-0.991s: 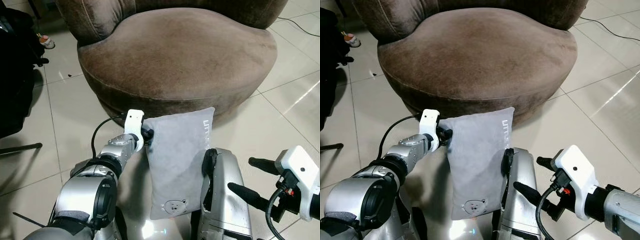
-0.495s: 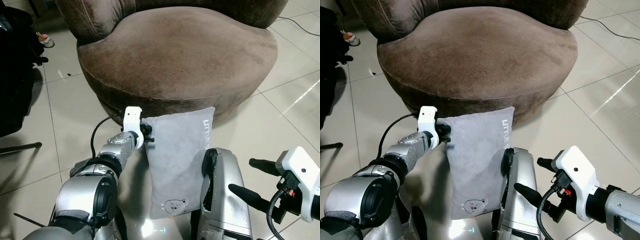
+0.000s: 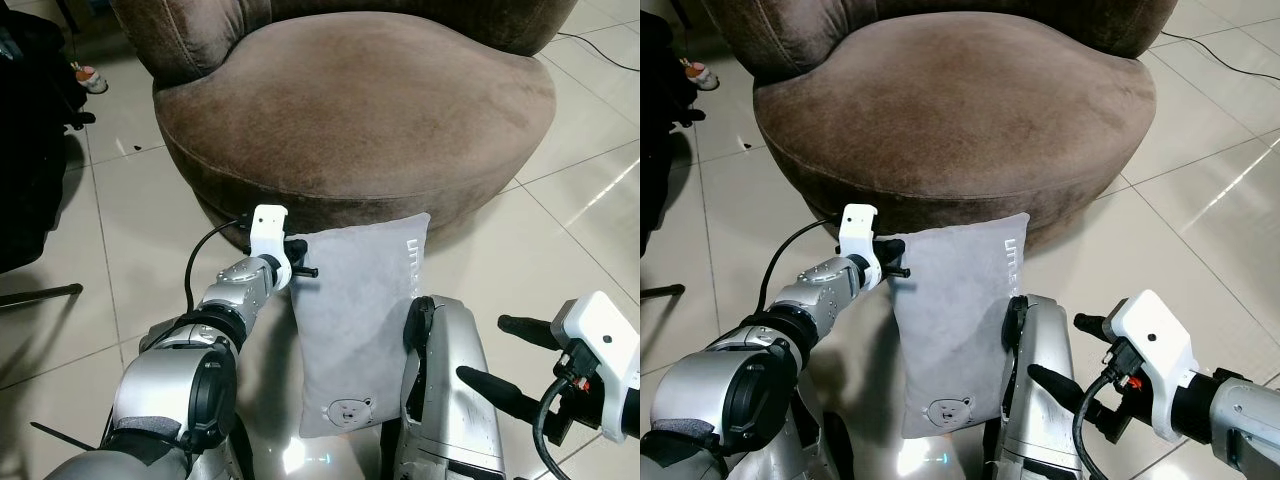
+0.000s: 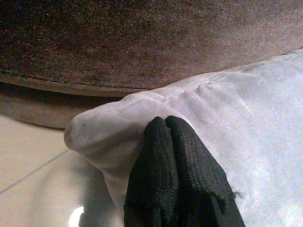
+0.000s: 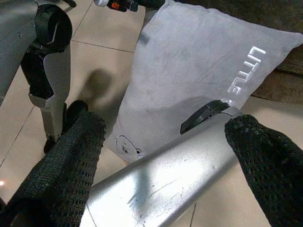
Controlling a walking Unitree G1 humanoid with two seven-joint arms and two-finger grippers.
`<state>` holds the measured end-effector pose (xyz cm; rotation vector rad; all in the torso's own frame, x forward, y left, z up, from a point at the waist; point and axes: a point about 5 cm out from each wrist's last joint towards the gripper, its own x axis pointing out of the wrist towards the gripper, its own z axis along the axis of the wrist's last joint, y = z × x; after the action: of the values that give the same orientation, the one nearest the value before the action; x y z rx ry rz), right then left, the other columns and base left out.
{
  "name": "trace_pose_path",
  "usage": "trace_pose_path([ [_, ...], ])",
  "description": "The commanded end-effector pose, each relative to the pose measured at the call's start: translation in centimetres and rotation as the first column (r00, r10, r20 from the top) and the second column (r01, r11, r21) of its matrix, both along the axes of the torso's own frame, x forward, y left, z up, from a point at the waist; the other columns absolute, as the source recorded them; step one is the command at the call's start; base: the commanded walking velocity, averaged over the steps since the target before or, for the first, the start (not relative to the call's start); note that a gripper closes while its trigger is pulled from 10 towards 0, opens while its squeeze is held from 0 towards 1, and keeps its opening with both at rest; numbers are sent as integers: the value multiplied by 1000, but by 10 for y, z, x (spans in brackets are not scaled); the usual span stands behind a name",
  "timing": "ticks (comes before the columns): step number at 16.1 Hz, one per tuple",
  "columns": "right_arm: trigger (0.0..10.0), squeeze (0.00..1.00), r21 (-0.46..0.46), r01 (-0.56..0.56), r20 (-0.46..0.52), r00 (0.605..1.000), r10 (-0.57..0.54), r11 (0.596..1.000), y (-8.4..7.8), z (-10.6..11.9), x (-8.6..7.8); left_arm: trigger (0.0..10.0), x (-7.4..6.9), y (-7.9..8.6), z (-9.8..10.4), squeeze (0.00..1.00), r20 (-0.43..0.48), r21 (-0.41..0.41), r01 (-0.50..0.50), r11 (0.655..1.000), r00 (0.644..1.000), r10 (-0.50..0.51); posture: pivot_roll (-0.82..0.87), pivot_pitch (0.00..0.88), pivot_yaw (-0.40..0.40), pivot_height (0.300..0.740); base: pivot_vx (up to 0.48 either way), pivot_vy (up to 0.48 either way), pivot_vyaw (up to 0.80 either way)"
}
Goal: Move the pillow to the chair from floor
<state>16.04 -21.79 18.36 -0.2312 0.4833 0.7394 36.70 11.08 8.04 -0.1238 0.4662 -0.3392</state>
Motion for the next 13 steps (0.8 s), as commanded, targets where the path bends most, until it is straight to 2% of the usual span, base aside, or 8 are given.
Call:
trace_pose_path([
  [1,10000,0,-5,-8,-12,1000,8,1000,0,0,-2,3412,-3,0,-6,0,-27,45,4,999,1000,-3,-531,165,-15,386,0,0,0],
  [2,10000,0,-6,-7,-11,1000,7,1000,0,0,-1,10000,-4,2,-8,0,-27,97,6,995,1000,-3,-531,165,-15,386,0,0,0],
  [3,10000,0,-5,-8,-12,1000,7,1000,0,0,-2,10000,-4,4,-9,0,-21,175,4,985,1000,-1,-531,165,-15,386,0,0,0],
  [4,10000,0,-6,-8,-12,1000,8,1000,0,0,-2,10000,-3,6,-8,737,3,245,8,970,1000,-9,-534,167,-16,386,0,0,0],
  [5,10000,0,-7,-7,-13,1000,7,1000,0,0,-2,10000,-1,10,-5,1000,55,339,-13,941,998,-6,-534,167,-16,386,0,0,0],
  [7,10000,0,-8,-6,-13,1000,6,1000,0,0,-2,10000,0,9,-5,1000,61,397,5,918,998,-31,-535,169,-15,386,0,0,0],
  [13,10000,0,-12,-6,-15,1000,6,1000,-1,1,-2,10000,0,7,-4,1000,49,328,-12,944,999,-5,-537,171,-18,386,0,0,0],
])
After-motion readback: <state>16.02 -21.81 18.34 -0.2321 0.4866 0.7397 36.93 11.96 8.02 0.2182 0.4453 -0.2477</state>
